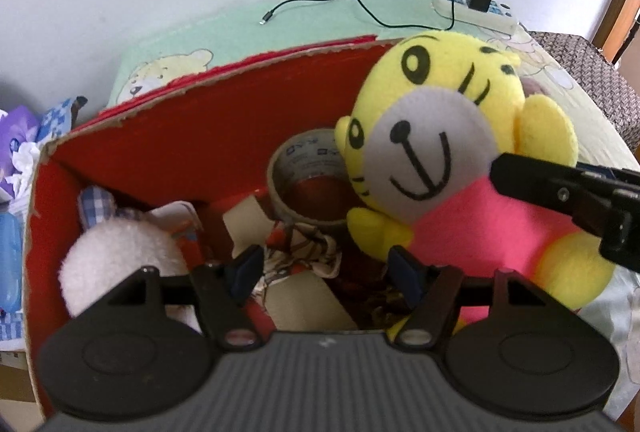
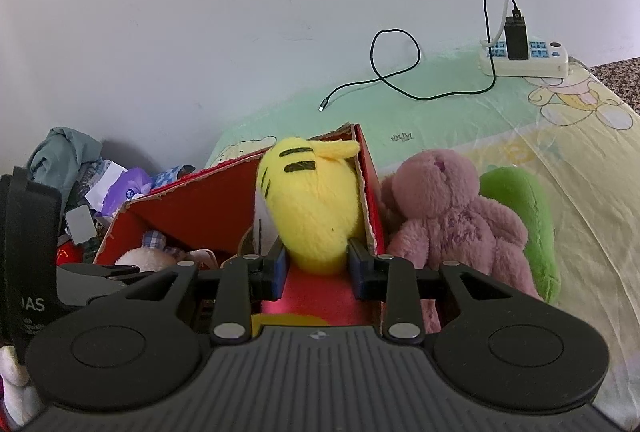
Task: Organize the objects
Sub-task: 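Lower the tiger plush into the red box and open the right tool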
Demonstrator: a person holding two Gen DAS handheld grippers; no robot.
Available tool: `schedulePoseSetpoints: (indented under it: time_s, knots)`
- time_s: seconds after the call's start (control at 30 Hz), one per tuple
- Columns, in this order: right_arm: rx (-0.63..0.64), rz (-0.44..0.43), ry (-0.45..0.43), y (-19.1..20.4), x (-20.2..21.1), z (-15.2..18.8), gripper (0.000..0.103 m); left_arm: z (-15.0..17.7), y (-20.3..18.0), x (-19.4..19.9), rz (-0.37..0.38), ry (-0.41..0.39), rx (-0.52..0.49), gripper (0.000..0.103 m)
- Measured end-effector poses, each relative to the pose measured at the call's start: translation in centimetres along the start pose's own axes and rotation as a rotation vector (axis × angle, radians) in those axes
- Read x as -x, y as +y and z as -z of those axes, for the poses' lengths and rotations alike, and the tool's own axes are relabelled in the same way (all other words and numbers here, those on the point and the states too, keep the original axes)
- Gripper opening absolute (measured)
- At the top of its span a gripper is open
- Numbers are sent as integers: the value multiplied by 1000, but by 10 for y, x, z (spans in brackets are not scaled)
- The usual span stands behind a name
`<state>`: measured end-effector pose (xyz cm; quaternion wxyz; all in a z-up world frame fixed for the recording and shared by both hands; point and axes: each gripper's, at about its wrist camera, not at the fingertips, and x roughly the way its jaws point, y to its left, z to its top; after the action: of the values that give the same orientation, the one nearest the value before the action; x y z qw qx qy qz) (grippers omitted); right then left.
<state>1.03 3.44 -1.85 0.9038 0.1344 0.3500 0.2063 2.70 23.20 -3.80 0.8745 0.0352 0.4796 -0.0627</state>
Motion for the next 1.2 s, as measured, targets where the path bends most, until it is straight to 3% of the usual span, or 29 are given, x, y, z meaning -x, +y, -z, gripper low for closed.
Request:
schedulePoseSetpoints:
  time_s: [0.63,1.2]
  knots:
    - [-60,-56,-5,-12,11,5,32,1,-10,-2,-85,2,-44,75]
    - [-79,-81,-14,-15,19,8,31,0,-9,6,-158,-12,-2,78]
